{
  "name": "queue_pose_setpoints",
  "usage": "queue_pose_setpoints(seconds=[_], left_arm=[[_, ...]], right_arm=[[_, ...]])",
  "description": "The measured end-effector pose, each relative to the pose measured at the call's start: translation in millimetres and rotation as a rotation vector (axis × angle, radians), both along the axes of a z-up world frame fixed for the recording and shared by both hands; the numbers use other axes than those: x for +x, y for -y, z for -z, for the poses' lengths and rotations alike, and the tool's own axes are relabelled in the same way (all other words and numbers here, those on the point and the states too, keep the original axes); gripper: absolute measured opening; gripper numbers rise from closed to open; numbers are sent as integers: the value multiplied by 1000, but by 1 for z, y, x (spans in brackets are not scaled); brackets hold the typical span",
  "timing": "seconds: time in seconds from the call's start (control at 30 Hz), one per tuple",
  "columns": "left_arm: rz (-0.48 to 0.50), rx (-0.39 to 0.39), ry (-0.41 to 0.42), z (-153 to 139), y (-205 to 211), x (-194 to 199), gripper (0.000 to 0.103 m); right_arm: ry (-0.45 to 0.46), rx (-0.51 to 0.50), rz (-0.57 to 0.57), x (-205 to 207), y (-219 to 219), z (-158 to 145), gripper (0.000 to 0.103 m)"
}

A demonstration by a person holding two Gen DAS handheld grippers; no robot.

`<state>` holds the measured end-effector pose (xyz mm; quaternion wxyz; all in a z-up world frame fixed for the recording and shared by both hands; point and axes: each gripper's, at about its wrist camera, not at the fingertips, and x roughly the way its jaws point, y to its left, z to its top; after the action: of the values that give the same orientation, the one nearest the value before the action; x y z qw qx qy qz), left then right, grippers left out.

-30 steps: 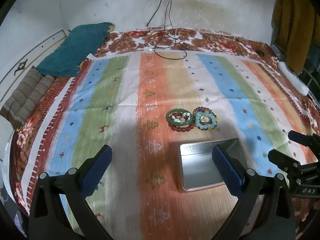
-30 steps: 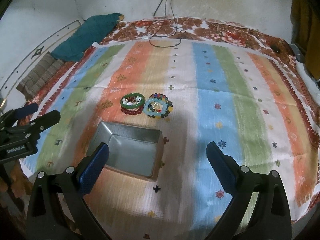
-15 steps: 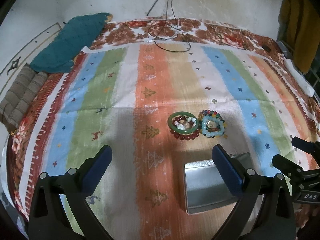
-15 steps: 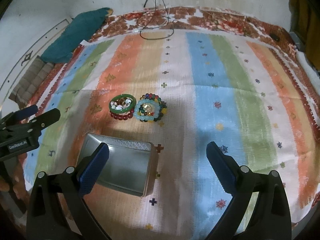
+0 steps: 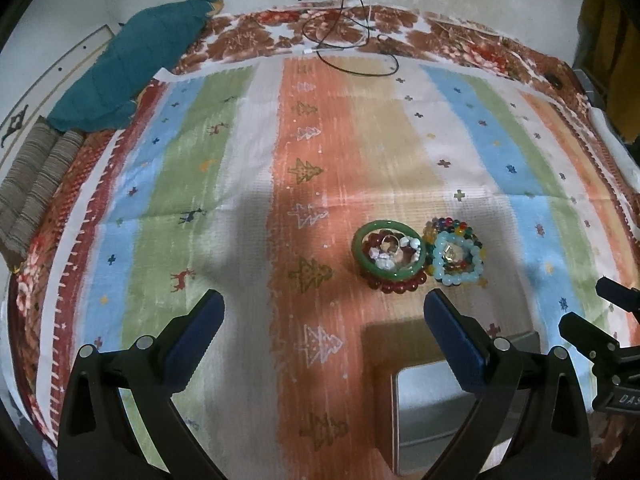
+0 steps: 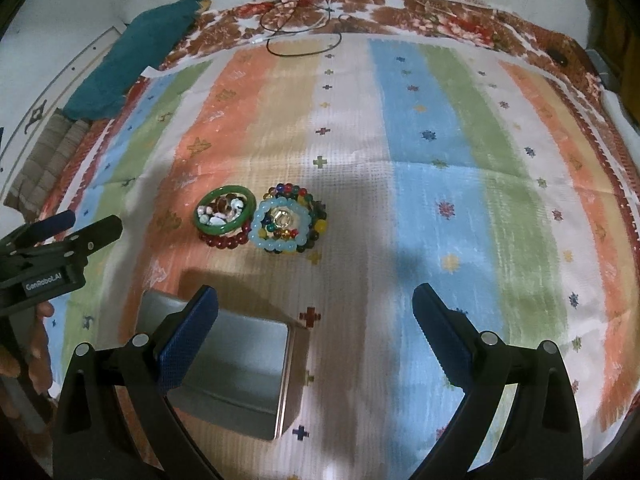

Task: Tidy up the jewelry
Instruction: 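Move both tools toward the green bangle and the beaded bracelets, then grasp the green jade bangle with the left tool while the right tool grasps the light blue bracelet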

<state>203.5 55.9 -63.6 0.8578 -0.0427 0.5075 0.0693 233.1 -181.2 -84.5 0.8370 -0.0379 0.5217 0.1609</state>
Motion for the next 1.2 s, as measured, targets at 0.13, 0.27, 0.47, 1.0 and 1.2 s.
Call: queue_pose_setpoints(seconds=[0.13,0.27,0.47,1.0,1.2], left_arm=[[11,-41,-18,6,-1,13,97],[15,-36,-24,9,-3,24,97],[28,-35,-53,19,-3,41,94],[44,-108,-130,58,-11,78,81],[58,-97,-163,69,-8,89,68]], right_arm=[[-14,-16,-7,13,-5,7,98],[-28,-30,-17,24,-10,14,98],[-37,-65,-28,38,-20,24,98],[-78,-127,-34,70,-36,52,87],[-121,-122,-49,80,-41,65,72]])
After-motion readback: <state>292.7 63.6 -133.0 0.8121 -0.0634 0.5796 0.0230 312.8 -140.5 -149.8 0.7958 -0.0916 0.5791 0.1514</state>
